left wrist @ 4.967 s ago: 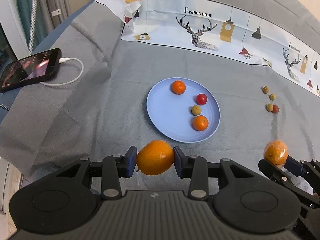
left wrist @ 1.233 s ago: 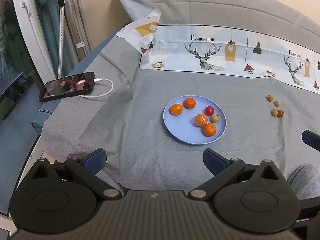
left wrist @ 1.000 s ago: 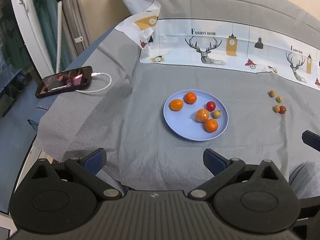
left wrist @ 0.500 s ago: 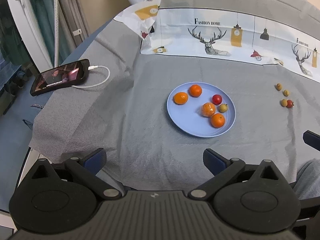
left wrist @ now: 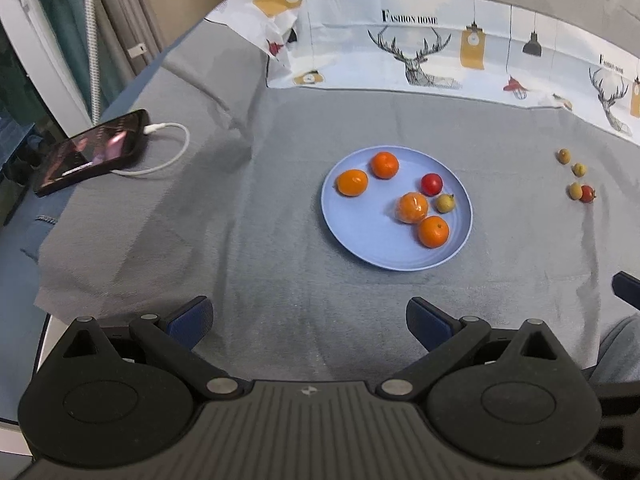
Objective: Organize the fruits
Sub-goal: 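Grasp a red tomato with the right tool while the left tool grasps a yellow plum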
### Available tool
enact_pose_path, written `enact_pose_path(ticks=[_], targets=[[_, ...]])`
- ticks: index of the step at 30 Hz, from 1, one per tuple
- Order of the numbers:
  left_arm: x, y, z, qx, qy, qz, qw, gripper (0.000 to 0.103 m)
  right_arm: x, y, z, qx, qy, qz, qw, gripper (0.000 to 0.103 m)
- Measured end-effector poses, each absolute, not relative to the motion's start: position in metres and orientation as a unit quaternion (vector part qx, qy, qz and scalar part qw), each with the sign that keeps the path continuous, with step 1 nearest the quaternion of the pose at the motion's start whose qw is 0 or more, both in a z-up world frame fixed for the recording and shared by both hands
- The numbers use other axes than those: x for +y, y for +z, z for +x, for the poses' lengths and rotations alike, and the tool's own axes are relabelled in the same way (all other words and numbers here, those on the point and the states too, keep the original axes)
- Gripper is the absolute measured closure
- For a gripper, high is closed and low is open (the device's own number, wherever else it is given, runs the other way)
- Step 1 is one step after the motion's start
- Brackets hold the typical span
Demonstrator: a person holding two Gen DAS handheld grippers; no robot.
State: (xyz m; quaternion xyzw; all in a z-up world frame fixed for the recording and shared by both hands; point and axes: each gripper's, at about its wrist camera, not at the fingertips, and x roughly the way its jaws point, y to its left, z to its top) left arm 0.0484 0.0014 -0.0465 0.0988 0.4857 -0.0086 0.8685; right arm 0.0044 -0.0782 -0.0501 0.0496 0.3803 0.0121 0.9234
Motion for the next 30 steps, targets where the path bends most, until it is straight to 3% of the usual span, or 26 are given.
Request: enact_pose_path(ticks=[13, 19, 25, 30], targets=[[-0.083, -0.070, 0.115, 0.506, -0.036, 0.147, 0.849, 0.000, -0.210, -0.120, 0.039, 0.382, -0.174, 0.114, 0.900, 0.001], [-0.144, -0.097, 0.160, 0.548, -0.058, 0.145, 0.822, 0.000, -0.296, -0.185, 0.084, 0.370, -0.281, 0.047, 0.884, 0.001], [-0.199, -0.116, 0.190, 0.558, -0.067, 0.160, 0.811, 0.000, -0.351, -0.252, 0.135, 0.410, -0.284, 0.049, 0.866, 0.001], [-0.242, -0.140, 0.207, 0.559, -0.075, 0.190, 0.804, 0.000, -0.357, -0.262, 0.152, 0.380, -0.257, 0.028, 0.888, 0.002]])
